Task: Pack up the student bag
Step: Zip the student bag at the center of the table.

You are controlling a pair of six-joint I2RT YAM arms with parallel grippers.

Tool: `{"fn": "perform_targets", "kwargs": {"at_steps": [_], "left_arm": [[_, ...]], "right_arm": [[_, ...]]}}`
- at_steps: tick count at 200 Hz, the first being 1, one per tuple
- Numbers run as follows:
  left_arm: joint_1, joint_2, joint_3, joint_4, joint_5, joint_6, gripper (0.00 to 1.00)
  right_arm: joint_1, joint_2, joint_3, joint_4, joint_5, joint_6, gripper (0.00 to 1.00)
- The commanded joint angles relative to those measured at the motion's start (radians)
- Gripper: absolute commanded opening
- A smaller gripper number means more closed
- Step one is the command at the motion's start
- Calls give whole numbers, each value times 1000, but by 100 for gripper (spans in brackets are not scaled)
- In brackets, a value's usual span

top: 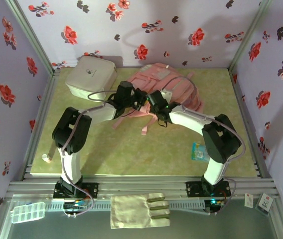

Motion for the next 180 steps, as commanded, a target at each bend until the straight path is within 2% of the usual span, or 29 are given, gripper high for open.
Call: {"fn": "perform_targets", "kwargs": {"at_steps": [1, 41, 92, 128, 140, 158, 180], "left_arm": [[-6, 3, 35, 13, 62, 14, 0], [7, 1, 37, -7, 44, 39, 0], [33, 25, 49, -55, 27, 101, 0], [43, 28, 35, -56, 28, 111, 0], [43, 30, 39, -57, 30, 117, 0], [41, 40, 54, -59, 46, 119, 0], [40, 40, 60, -65, 54, 125, 0]], "right_arm": [[-23, -27, 5, 19, 51, -42, 9], [-37, -113, -77, -57, 45, -22, 6], [-51, -216, -152, -276, 112, 30, 7], [-91, -297, -216, -315, 127, 17, 7], [-99, -320, -234, -263, 86, -28, 9], [-107, -313, -230, -177, -53, -124, 13], [-111, -257, -184, -179, -138, -194, 15]]}}
